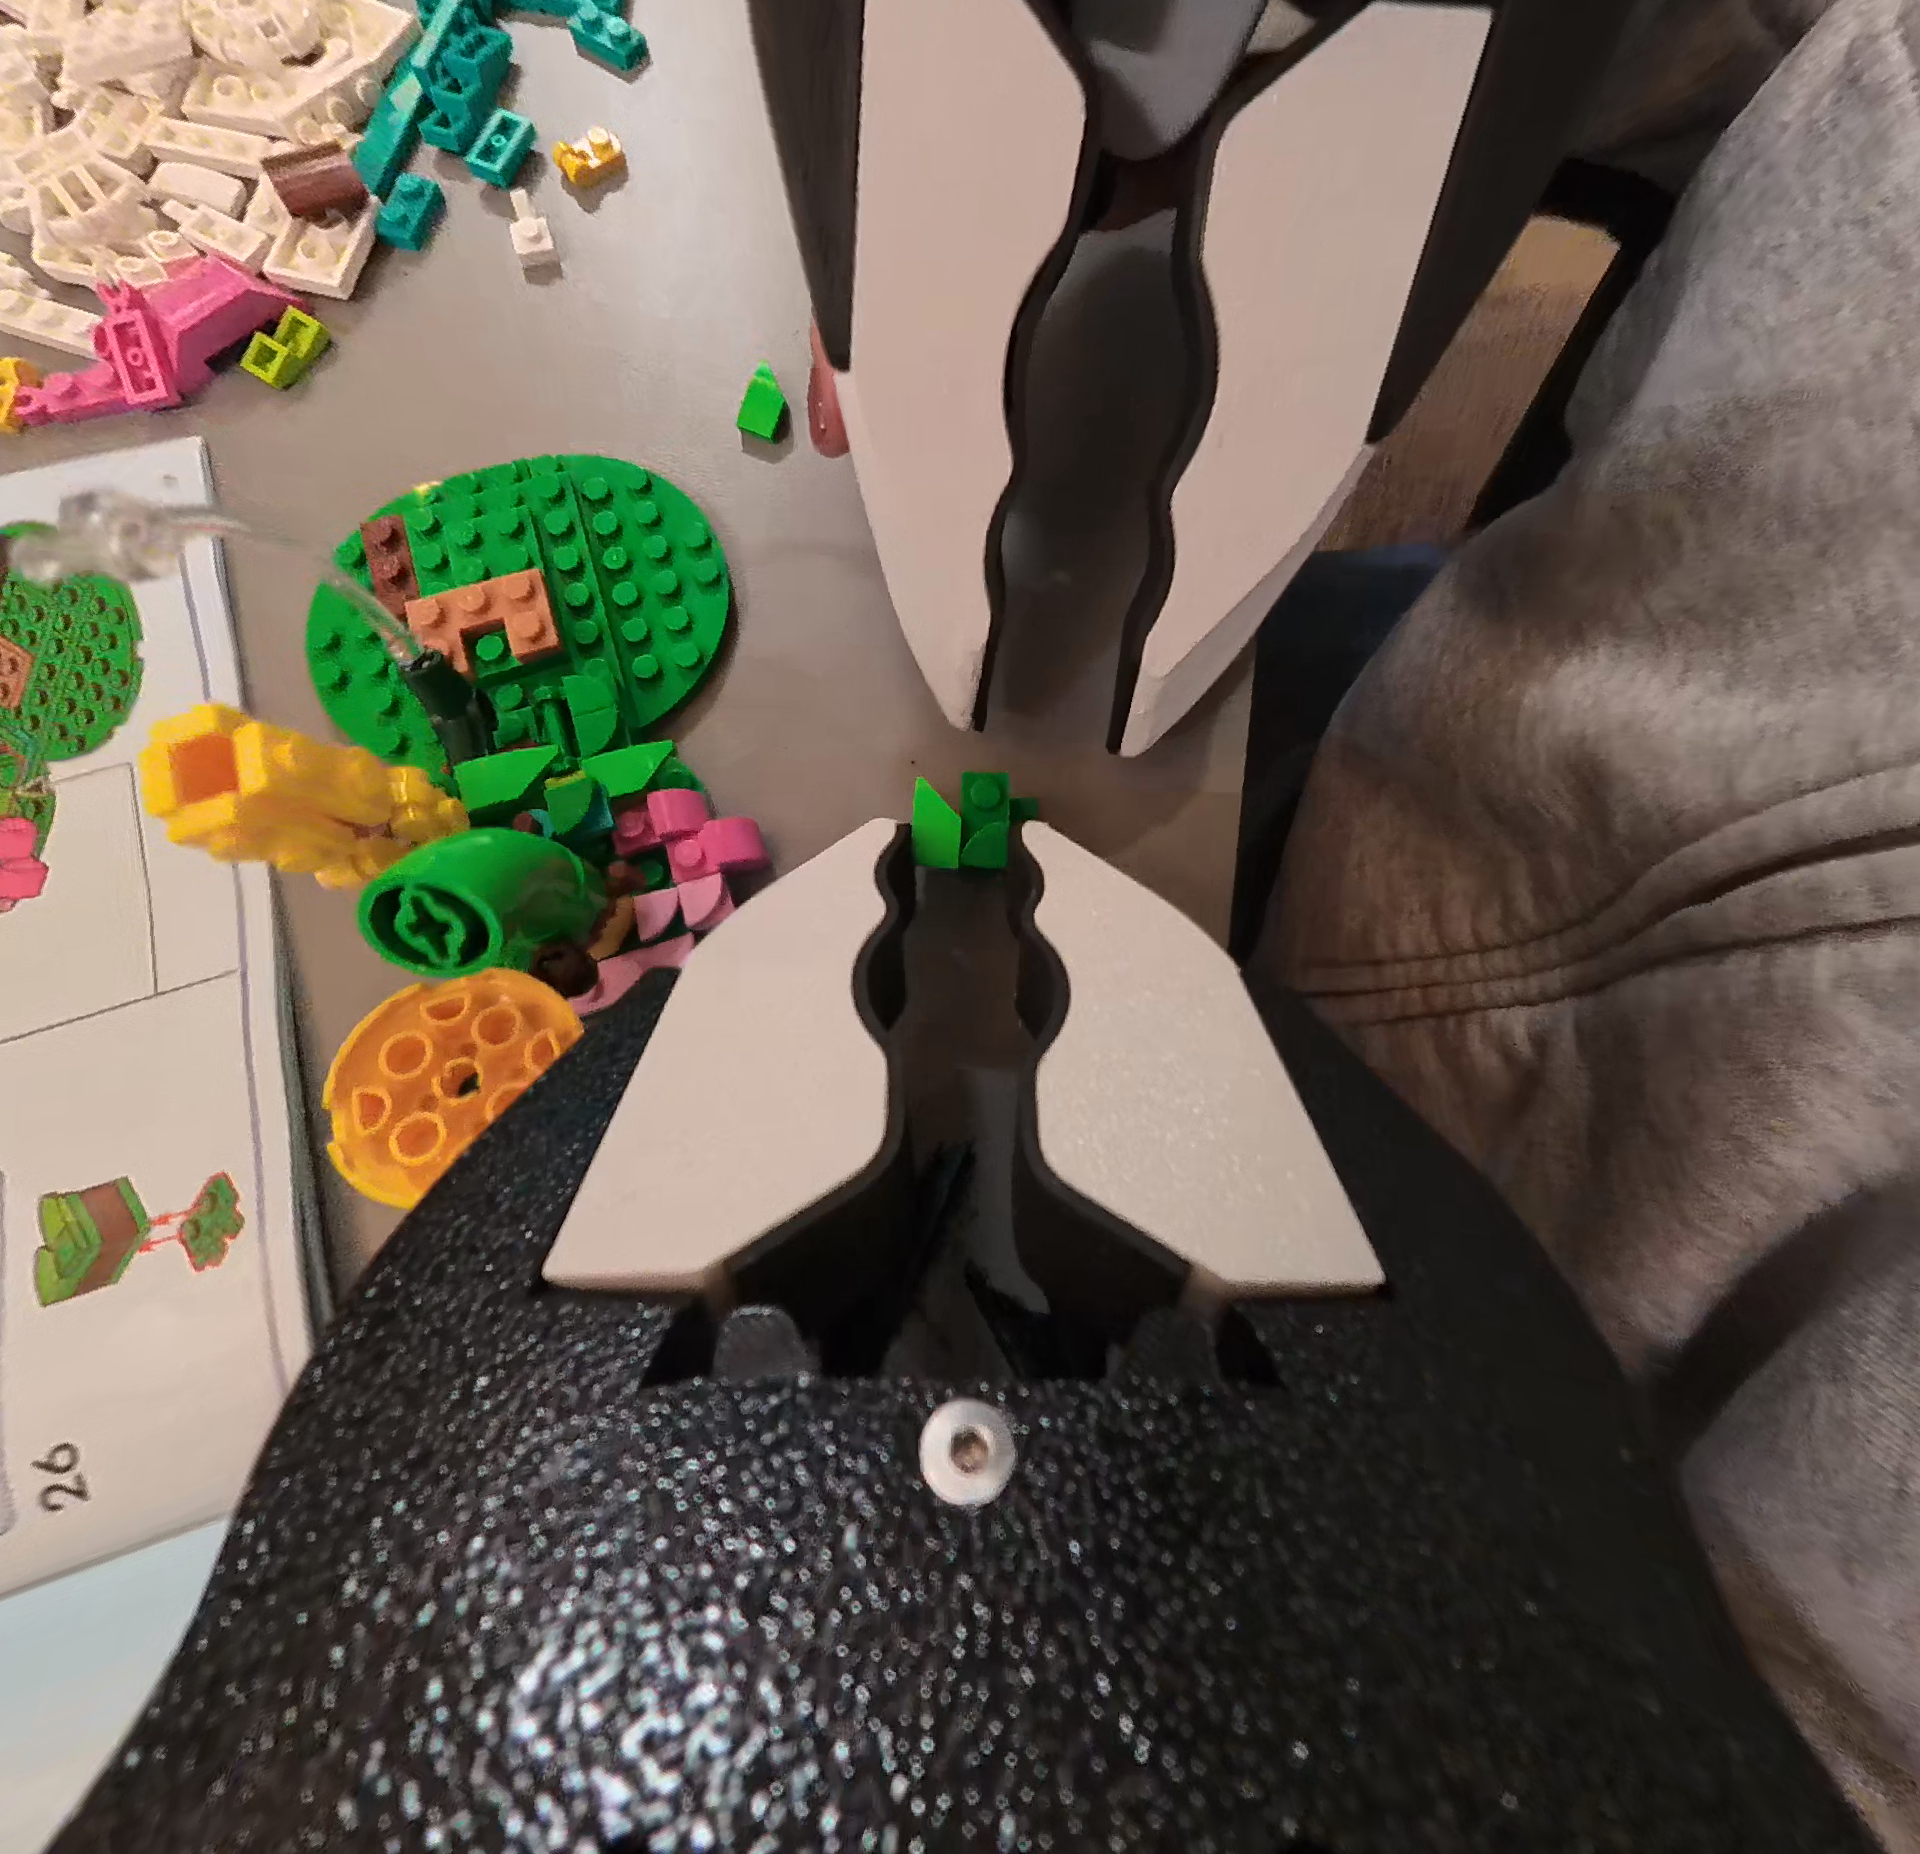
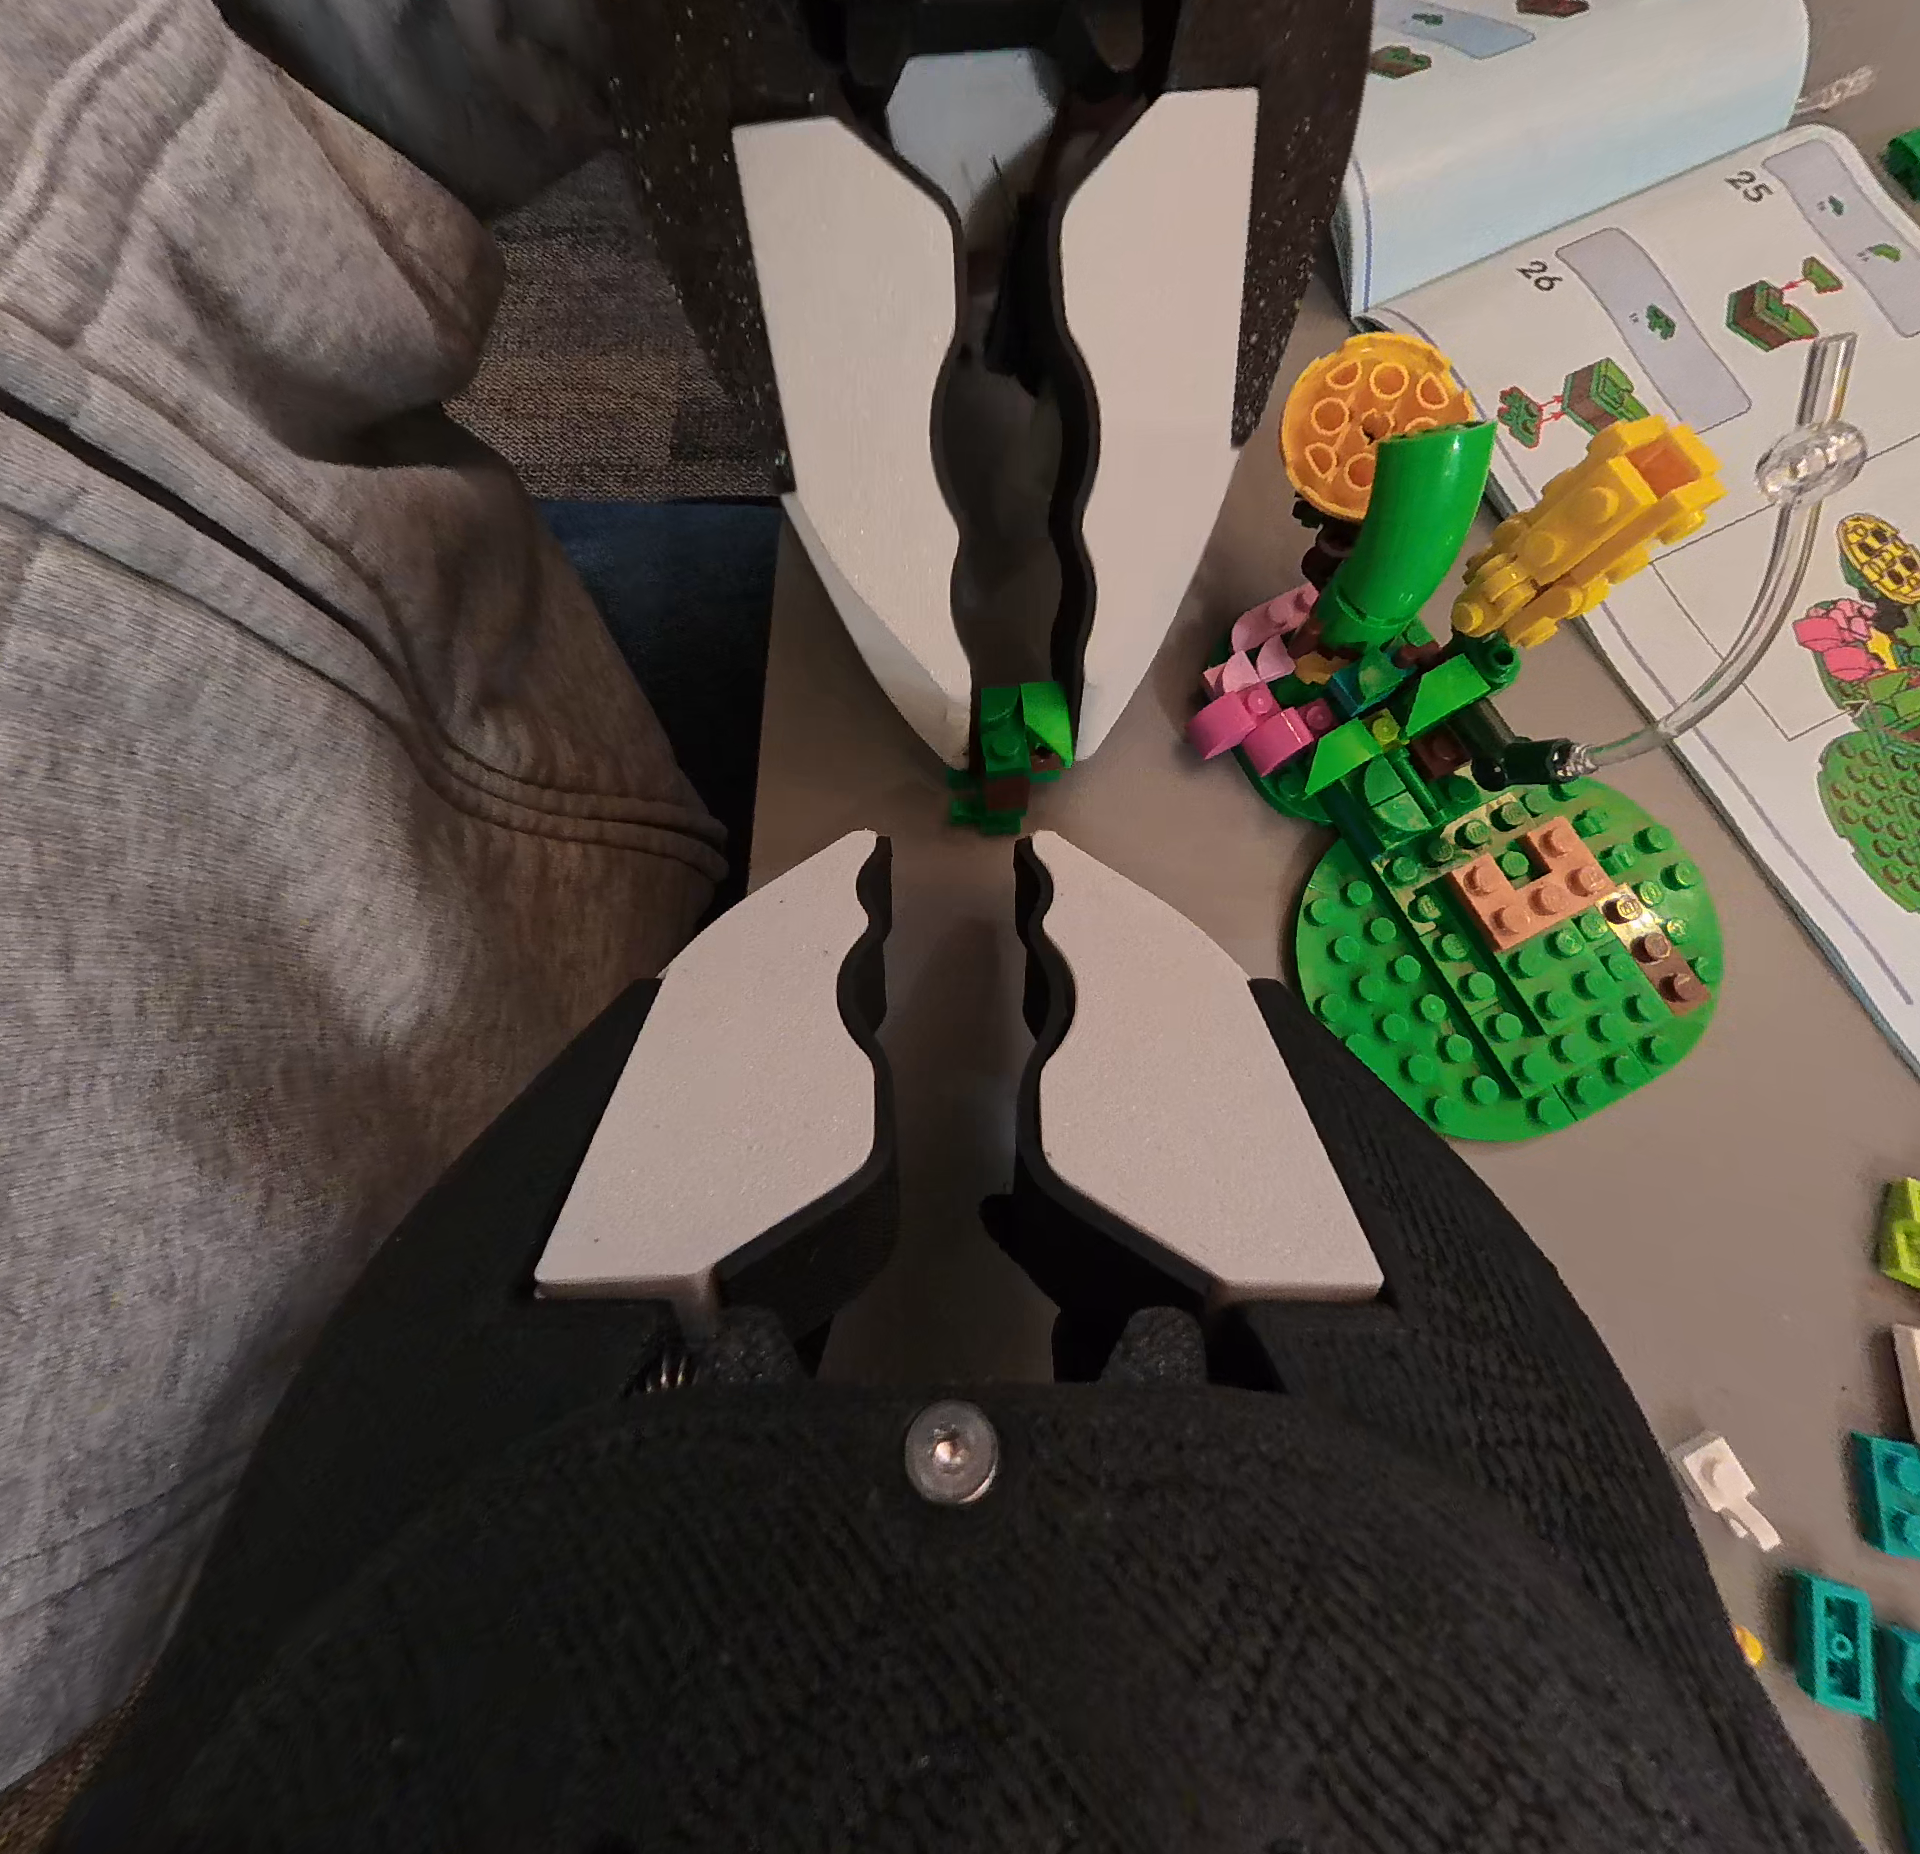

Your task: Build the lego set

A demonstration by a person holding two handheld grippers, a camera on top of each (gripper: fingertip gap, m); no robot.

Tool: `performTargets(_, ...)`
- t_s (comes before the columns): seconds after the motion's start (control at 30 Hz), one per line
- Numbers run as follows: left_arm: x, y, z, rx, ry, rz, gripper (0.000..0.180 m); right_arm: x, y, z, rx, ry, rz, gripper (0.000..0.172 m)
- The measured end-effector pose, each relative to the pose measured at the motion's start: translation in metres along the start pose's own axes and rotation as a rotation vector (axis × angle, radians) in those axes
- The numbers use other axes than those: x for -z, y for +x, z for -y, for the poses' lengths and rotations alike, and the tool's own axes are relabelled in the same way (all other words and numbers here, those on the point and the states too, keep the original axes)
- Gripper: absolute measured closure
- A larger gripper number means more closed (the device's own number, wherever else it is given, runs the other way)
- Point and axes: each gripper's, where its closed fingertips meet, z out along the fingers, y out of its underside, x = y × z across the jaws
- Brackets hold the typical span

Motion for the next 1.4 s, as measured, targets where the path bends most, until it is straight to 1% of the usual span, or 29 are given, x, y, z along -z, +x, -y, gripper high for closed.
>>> performTargets(0.1,-0.0005,0.0002,0.0007,-0.034,-0.059,0.011,0.164,0.0003,-0.0011,0.0006,0.002,-0.003,-0.001,0.150)
performTargets(0.2,-0.0005,0.0004,0.0002,-0.033,-0.101,0.006,0.164,-0.0014,-0.0003,-0.0009,0.004,-0.015,-0.010,0.151)
performTargets(0.37,0.0002,0.0004,-0.0006,-0.049,-0.154,0.000,0.164,-0.0006,0.0043,0.0043,-0.015,0.028,-0.025,0.158)
performTargets(0.47,0.0002,0.0004,-0.0005,-0.063,-0.173,0.000,0.164,0.0007,0.0044,0.0087,-0.026,0.062,-0.022,0.160)
performTargets(0.67,0.0000,0.0011,-0.0004,-0.074,-0.196,-0.008,0.164,-0.0048,0.0055,0.0076,-0.021,0.061,-0.038,0.160)
performTargets(0.77,-0.0001,0.0013,-0.0005,-0.076,-0.205,-0.010,0.164,-0.0050,0.0072,0.0075,-0.003,0.068,-0.060,0.165)
performTargets(0.97,-0.0007,0.0017,-0.0002,-0.087,-0.228,-0.016,0.164,-0.0050,0.0077,0.0061,0.018,0.069,-0.063,0.165)
performTargets(1.2,-0.0017,0.0020,-0.0003,-0.115,-0.310,-0.018,0.164,-0.0051,0.0076,0.0038,0.013,0.076,-0.049,0.165)
performTargets(1.4,-0.0022,0.0020,-0.0004,-0.100,-0.325,-0.020,0.164,-0.0057,0.0080,0.0034,0.019,0.082,-0.049,0.165)
